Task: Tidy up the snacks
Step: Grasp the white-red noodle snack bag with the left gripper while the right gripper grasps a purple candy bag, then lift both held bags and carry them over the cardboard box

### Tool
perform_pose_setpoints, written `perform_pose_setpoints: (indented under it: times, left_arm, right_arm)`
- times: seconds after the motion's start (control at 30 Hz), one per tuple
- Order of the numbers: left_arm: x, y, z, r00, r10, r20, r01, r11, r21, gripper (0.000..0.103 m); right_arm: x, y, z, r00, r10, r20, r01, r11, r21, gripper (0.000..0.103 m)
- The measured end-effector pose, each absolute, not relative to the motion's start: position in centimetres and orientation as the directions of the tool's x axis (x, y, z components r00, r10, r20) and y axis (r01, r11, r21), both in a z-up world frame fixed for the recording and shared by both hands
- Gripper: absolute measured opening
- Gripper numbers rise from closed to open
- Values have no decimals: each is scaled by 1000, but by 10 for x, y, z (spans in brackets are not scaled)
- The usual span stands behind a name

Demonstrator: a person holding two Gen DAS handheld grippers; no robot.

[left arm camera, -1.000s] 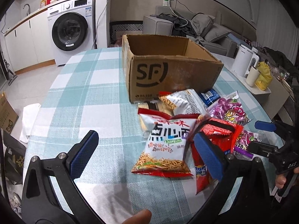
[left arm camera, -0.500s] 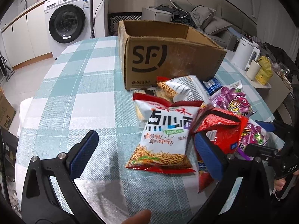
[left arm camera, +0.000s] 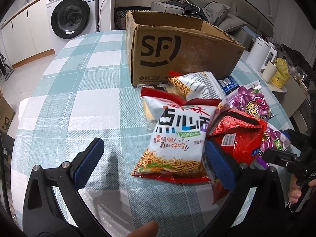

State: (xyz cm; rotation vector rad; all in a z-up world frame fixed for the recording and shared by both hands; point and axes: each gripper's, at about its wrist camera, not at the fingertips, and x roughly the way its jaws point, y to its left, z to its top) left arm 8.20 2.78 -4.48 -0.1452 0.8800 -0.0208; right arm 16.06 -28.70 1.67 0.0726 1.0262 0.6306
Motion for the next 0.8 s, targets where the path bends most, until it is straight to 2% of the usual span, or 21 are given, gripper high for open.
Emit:
perform_pose_setpoints:
  times: [0.07, 0.17, 0.37, 0.43, 0.63, 0.8]
  left_arm:
    - [82, 28, -46, 637, -86, -766, -39, 989, -143, 102]
    - [84, 28, -48, 636, -92, -766, -38, 988, -150, 99]
    - [84, 25, -49, 628, -156, -763, -1, 980, -201, 69]
    - [82, 24, -49, 630, -183, -755, 21, 976, -219, 54]
    - [79, 25, -46, 639, -222, -736, 35, 965, -261, 44]
    - [74, 28, -43, 651, -224, -726, 31, 962, -270, 43]
  right_arm:
    - [160, -286, 15, 349, 537, -768, -460, 812, 359, 94]
    - [160, -285, 14, 345, 549, -761, -466, 804, 369, 90]
    - [159, -285, 14, 341, 571, -747, -463, 794, 395, 81]
    - [158, -284, 15, 343, 579, -740, -473, 787, 397, 76]
    - [153, -281, 17, 341, 586, -735, -490, 778, 393, 61]
    - [147, -286, 17, 351, 587, -729, -489, 779, 392, 56]
